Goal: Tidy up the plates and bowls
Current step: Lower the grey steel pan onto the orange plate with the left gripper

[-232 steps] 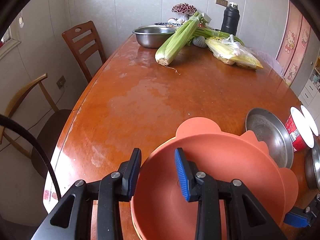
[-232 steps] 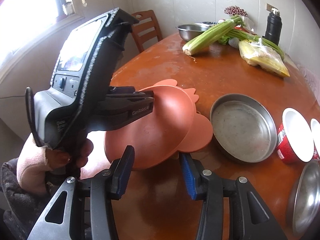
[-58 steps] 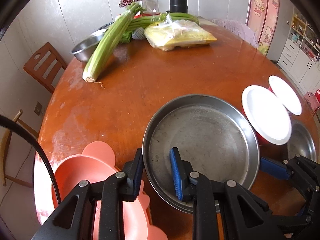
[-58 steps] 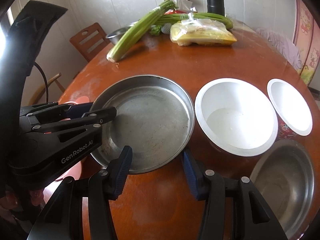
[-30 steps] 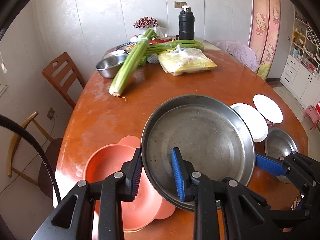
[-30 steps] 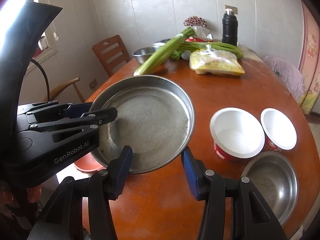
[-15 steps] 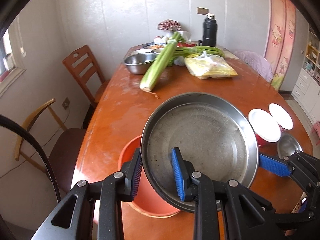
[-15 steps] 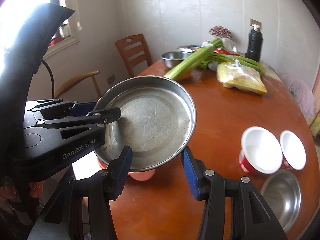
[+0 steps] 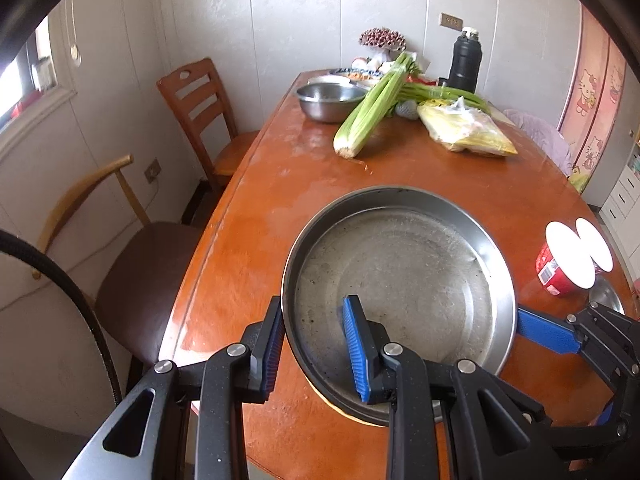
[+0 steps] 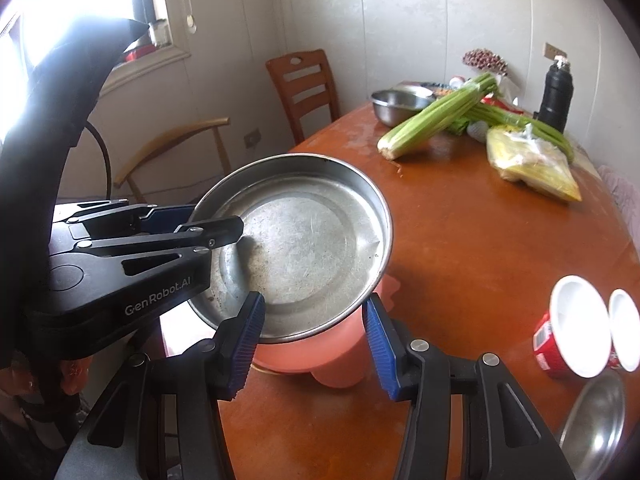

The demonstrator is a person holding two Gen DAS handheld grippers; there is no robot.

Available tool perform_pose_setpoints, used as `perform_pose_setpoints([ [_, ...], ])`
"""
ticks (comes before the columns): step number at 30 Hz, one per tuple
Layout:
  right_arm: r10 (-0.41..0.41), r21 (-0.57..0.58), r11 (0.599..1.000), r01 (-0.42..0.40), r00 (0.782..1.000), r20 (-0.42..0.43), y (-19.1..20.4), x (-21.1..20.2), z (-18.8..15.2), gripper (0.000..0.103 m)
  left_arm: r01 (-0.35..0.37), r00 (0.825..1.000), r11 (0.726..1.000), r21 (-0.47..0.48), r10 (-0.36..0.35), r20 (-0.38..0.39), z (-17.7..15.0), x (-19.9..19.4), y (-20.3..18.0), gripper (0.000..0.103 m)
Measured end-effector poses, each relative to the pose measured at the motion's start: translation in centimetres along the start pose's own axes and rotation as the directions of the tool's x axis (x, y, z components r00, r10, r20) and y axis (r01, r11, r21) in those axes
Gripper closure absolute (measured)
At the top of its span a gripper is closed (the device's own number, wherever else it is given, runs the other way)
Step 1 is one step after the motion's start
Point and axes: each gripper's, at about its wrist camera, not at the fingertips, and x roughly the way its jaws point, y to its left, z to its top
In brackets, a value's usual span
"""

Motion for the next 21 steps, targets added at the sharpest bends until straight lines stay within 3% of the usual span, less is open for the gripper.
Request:
perform_pose_setpoints([
  [10,0.010,-0.002,1.000,-0.010,0.997,-0.077,-0.2,3.8,-0.8,0.050,0.015,0.999,1.000,-0.020,-0.015,-0.047,-1.2,2.7,1.0,0.074],
  [21,-0.020,-0.015,1.000,0.018,0.995,-0.101,-0.1,5.2,-1.3,0.050,0.026,0.998,1.000,-0.015,-0.027,-0.061,-1.6,3.8,1.0,0.074],
])
